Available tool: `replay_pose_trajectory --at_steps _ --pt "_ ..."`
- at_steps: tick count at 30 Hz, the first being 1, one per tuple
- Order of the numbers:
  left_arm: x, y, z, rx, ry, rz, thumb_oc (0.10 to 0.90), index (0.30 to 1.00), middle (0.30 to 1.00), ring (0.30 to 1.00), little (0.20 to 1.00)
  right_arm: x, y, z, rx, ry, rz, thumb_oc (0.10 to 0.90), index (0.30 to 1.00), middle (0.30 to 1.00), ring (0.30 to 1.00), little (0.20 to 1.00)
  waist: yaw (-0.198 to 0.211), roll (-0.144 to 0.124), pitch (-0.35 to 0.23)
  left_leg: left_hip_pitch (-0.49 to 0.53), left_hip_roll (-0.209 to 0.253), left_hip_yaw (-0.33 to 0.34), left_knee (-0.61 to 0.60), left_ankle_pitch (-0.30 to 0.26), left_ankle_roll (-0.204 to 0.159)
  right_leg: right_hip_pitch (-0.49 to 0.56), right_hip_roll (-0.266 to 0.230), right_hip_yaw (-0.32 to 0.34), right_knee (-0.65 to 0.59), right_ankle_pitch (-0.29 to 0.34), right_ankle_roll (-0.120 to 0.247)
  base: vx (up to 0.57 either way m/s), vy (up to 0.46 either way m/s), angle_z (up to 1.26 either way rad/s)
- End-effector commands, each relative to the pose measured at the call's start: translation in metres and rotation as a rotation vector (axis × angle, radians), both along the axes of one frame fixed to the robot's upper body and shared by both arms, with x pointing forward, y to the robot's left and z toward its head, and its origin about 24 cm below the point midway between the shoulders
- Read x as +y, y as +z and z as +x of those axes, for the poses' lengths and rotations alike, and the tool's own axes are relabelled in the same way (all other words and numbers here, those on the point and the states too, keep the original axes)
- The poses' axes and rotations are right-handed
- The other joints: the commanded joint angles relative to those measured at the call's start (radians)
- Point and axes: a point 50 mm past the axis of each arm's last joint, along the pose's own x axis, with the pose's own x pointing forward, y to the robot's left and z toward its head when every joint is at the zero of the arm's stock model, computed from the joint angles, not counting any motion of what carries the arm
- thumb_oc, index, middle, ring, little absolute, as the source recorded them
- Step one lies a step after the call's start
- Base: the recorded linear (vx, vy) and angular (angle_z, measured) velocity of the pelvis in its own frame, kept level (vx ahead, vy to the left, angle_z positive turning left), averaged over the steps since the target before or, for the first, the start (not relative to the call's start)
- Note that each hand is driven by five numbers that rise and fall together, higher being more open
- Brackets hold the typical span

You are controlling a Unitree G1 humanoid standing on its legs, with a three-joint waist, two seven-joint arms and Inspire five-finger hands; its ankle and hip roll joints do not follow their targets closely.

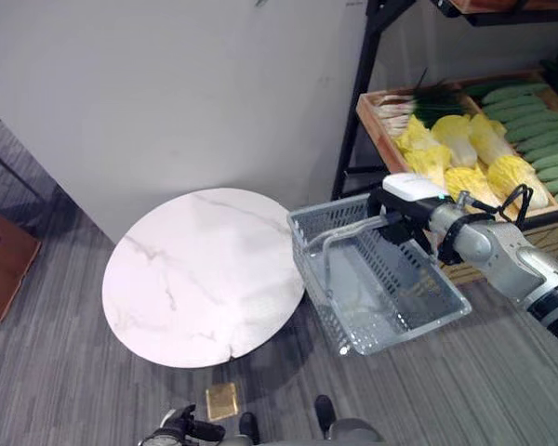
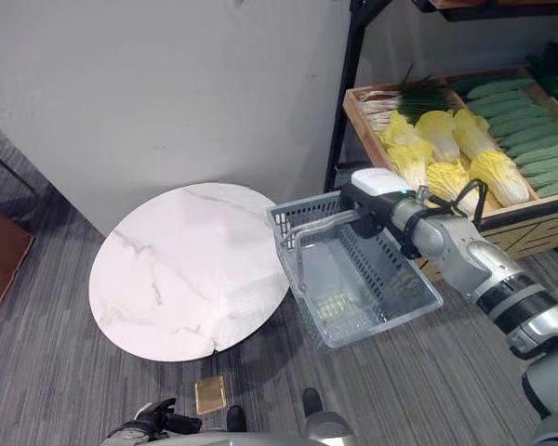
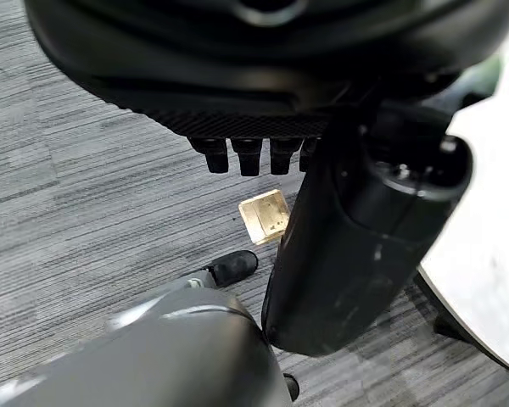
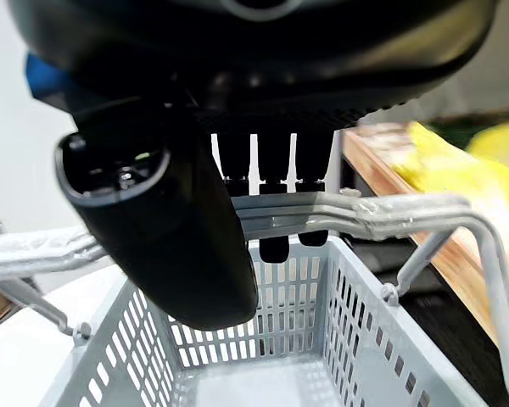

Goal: Get the vegetables into the basket

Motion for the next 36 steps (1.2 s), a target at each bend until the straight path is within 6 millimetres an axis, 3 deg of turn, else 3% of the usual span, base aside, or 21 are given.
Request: replay_pose_trajectory --at_steps 1,9,16,27,36 --pt "0.004 -0.002 -0.008 0.061 -0.1 0.034 0.9 1.0 1.0 1.0 1.0 -0.017 0.069 0.011 -0.301 -0.071 0.116 0.4 0.3 0.3 0.3 0.3 0.023 -0.039 -0.074 0.024 0.009 0.01 0.011 -0.044 -0.034 0.031 -0.062 0.02 0.049 -0.066 0.074 0.0 0.0 0.0" --pt "-0.001 -0.001 0.0 0.041 -0.124 0.027 0.9 1.0 1.0 1.0 1.0 -0.074 0.013 -0.015 -0.175 -0.315 0.184 0.4 0.3 0.3 0.3 0.3 0.001 -0.027 -0.061 0.025 0.014 0.004 0.008 -0.042 -0.036 0.034 -0.054 0.021 0.048 -0.072 0.071 0.0 -0.006 0.02" --pt "0.001 0.0 0.005 0.023 -0.115 0.031 0.9 1.0 1.0 1.0 1.0 -0.101 -0.034 -0.032 -0.064 -0.502 0.305 0.4 0.3 0.3 0.3 0.3 0.0 -0.024 -0.058 0.028 0.013 -0.011 0.008 -0.047 -0.033 0.039 -0.054 0.035 0.045 -0.074 0.068 0.0 -0.002 0.0" --pt "0.004 0.002 0.008 0.019 -0.11 0.045 0.9 1.0 1.0 1.0 1.0 -0.101 -0.063 -0.046 -0.017 -0.579 0.414 0.4 0.3 0.3 0.3 0.3 -0.016 -0.022 -0.056 0.036 -0.006 0.02 0.012 -0.074 -0.013 0.023 -0.066 0.076 0.044 -0.061 0.083 0.02 0.042 -0.09" --pt "0.005 0.007 0.026 -0.029 -0.161 0.075 0.9 1.0 1.0 1.0 1.0 -0.095 -0.076 -0.053 0.003 -0.589 0.455 0.4 0.3 0.3 0.3 0.3 -0.05 -0.034 -0.04 0.03 -0.028 0.083 0.008 -0.094 0.005 -0.028 -0.086 0.135 0.046 -0.024 0.127 0.0 0.091 -0.23"
